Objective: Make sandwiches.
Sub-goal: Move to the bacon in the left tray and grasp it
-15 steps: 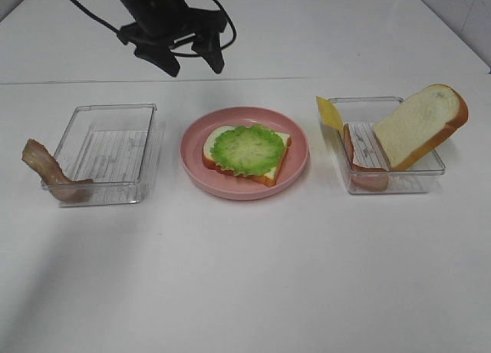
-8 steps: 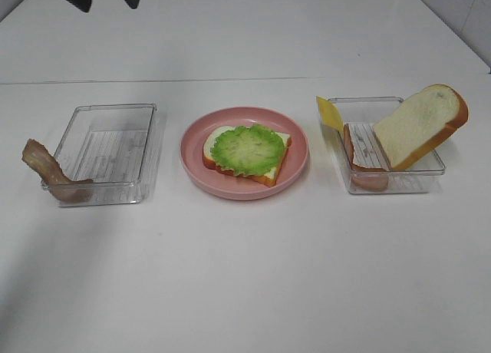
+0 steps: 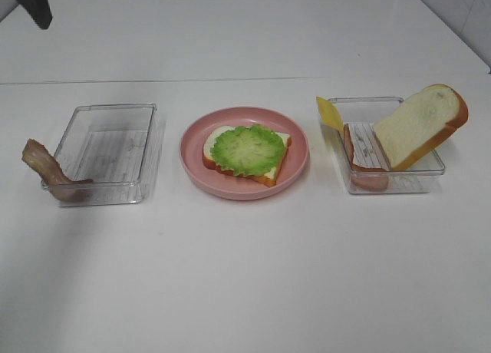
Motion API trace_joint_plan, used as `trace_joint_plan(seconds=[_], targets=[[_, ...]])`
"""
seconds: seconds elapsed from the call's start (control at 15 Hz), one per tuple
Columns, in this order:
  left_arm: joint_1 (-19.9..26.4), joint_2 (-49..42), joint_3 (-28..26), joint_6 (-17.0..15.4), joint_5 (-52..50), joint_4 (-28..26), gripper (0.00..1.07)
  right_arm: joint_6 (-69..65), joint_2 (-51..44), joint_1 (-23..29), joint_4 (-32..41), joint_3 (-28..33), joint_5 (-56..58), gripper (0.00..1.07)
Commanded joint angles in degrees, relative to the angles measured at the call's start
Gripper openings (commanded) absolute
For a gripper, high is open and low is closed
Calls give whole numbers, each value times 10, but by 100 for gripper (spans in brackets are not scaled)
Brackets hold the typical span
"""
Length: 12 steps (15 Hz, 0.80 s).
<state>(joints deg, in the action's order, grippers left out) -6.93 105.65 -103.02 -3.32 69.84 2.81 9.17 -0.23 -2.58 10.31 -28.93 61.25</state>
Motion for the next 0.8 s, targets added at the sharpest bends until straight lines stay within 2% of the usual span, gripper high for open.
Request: trace_joint_plan(seconds=[0.07,0.2,0.33,0.4,0.47,0.6,0.8], targets=[[2,-37,76,-31,26,34,68,-1,-12,-2,2,1,-3,77],[2,-72,166,-54,-2,57,68,-1,-12,-2,2,1,-3,77],[2,-90,227,-59,-41,56,68,-1,-12,-2,2,1,-3,77],[4,-94,263,-67,-75,57,68,-1,-12,-2,2,1,-3,77],[21,-88,323,-76,-152,49,68,-1,-12,-2,2,1,-3,77],[32,-74,344,-72,-206,32,68,-1,-12,-2,2,1,-3,77],[32,-41,345,-56,-251,-2,68,-1,-12,-2,2,1,-3,77]])
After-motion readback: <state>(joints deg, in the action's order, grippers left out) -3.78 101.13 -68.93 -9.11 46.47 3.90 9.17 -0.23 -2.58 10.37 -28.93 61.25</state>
